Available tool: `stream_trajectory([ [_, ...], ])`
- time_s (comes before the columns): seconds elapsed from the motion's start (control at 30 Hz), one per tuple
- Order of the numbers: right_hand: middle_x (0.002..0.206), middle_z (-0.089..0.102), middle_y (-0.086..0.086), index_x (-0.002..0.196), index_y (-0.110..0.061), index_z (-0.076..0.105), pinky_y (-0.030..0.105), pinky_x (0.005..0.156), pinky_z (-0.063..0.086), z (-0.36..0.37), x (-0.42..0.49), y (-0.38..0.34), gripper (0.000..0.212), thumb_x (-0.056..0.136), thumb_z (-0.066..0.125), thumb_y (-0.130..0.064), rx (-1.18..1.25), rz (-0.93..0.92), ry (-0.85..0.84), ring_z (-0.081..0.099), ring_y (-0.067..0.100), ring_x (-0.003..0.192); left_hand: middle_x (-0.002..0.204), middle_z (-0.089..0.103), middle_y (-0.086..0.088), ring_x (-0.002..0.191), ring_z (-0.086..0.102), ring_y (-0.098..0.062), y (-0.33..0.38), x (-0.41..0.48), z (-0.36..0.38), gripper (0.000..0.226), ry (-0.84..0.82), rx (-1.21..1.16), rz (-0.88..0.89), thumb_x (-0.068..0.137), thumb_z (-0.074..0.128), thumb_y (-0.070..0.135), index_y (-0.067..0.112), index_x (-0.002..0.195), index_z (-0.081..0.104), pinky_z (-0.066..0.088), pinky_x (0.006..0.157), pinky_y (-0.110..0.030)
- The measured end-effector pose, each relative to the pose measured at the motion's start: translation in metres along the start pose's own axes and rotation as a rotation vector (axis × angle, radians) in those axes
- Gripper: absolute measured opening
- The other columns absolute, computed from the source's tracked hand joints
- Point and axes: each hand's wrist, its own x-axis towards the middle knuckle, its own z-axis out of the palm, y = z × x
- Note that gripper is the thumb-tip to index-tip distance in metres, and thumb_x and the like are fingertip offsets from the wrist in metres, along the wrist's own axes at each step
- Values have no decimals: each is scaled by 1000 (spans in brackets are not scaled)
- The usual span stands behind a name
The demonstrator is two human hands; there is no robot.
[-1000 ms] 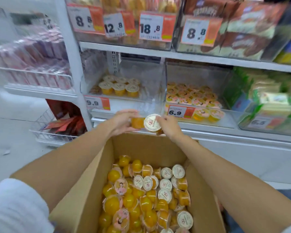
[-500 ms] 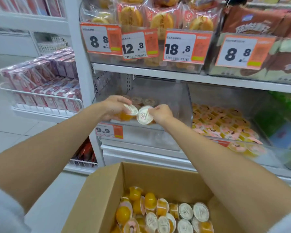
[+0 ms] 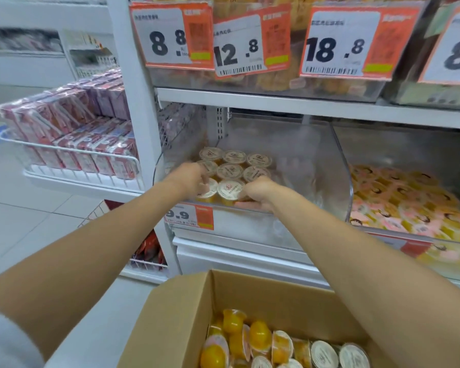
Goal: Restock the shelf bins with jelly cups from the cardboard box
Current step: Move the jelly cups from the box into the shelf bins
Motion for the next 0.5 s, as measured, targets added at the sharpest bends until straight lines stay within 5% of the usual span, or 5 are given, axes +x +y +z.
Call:
stream_trajectory([
  [0.17, 126, 51, 23, 126, 10, 44, 31, 58, 58, 2, -4, 2, 44, 84, 47, 22, 136, 37, -76, 61, 26, 79, 125, 63, -9, 114, 58, -25, -4, -4, 2, 27, 51, -75, -27, 90, 53, -1, 10, 106, 72, 47, 95, -30],
  [0.3, 95, 57, 18, 120, 9, 49, 31, 60, 60, -1, -15, -1, 35, 85, 48, 16, 56, 18, -22, 61, 21, 71, 115, 65, -7, 116, 58, -24, 2, -15, -6, 24, 31, -186, -61, 93, 51, 0, 7, 104, 72, 47, 94, -29],
  [0.37, 88, 64, 15, 111, 3, 58, 29, 61, 55, -7, -24, -5, 26, 87, 50, 3, -172, -87, 143, 64, 24, 74, 100, 63, 1, 102, 60, -17, 13, -28, -14, 17, 66, -317, -60, 95, 56, 12, 10, 100, 72, 45, 85, -26],
  [0.43, 101, 69, 13, 107, -6, 65, 29, 76, 51, -18, -41, -7, 25, 87, 51, -9, -397, -293, 360, 65, 28, 94, 92, 62, 7, 89, 57, -9, 28, -46, -22, 13, 154, -457, -54, 93, 61, 16, 11, 97, 72, 42, 78, -21],
  [0.5, 92, 68, 6, 98, -15, 64, 34, 79, 52, -29, -66, -2, 20, 84, 51, -10, -415, -522, 428, 64, 27, 91, 77, 61, 10, 73, 55, -4, 47, -65, -28, 6, 218, -560, -46, 89, 65, 14, 15, 85, 70, 41, 66, -16],
])
